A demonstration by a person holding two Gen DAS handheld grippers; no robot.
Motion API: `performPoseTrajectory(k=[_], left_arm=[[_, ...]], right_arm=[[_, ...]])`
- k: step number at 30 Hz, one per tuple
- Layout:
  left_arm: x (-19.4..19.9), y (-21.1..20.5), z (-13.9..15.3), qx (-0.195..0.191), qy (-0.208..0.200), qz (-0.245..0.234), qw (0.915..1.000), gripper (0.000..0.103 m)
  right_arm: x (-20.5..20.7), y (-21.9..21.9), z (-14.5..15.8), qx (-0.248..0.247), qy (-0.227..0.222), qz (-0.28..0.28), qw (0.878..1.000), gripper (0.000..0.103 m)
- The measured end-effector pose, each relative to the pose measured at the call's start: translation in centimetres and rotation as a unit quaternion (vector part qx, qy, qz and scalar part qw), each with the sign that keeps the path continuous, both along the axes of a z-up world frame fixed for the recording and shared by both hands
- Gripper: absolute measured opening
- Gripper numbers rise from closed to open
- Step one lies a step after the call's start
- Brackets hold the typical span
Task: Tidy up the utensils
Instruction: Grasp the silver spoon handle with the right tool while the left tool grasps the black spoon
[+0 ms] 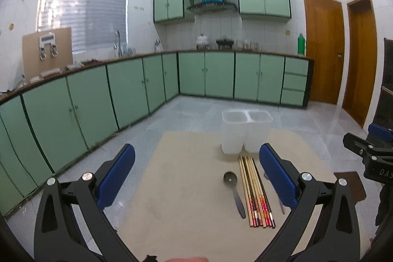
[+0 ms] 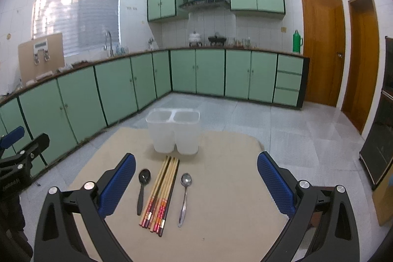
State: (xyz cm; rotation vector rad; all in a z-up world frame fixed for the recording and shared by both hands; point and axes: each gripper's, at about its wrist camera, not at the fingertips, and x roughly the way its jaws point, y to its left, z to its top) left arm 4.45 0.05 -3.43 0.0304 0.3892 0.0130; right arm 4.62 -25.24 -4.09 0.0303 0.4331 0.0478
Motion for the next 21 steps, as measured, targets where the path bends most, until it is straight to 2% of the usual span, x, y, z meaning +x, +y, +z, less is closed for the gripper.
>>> performPoseTrajectory(k=[3, 6, 10, 12, 14, 16, 21], left_arm=[[2.4, 0.3, -1.8, -0.004, 0.040, 0.000, 0.9992, 0.098], [5.4, 0.8, -4.4, -0.013, 0.103, -0.003, 0.9946, 0.098], [9.2, 1.9, -7.7, -0.046, 0.190, -0.013, 0.9806, 0.098], [11.1, 2.6, -9.9, -0.072, 0.236, -0.018, 0.9689, 0.098], [12.2, 3.1, -11.6, -0.090, 0.257, -0.017, 0.9620, 0.098], [13.1, 3.5, -12.9, -0.109, 0.266, -0.016, 0.9578, 0.098], [15.2, 2.8, -14.9, -0.091, 0.306, -0.009, 0.9478, 0.098]], right_arm=[[2.2, 0.4, -1.6, -0.018, 0.027, -0.001, 0.999, 0.097], [5.4, 0.7, -4.1, -0.025, 0.071, 0.003, 0.997, 0.097], [9.6, 0.9, -7.6, -0.003, 0.137, 0.024, 0.990, 0.095], [11.8, 1.2, -9.7, -0.003, 0.167, 0.032, 0.986, 0.088], [13.3, 1.7, -11.3, -0.005, 0.185, 0.036, 0.982, 0.084], [14.9, 2.0, -13.0, -0.003, 0.206, 0.041, 0.978, 0.076], [17.7, 2.4, -15.6, -0.001, 0.243, 0.049, 0.969, 0.063]])
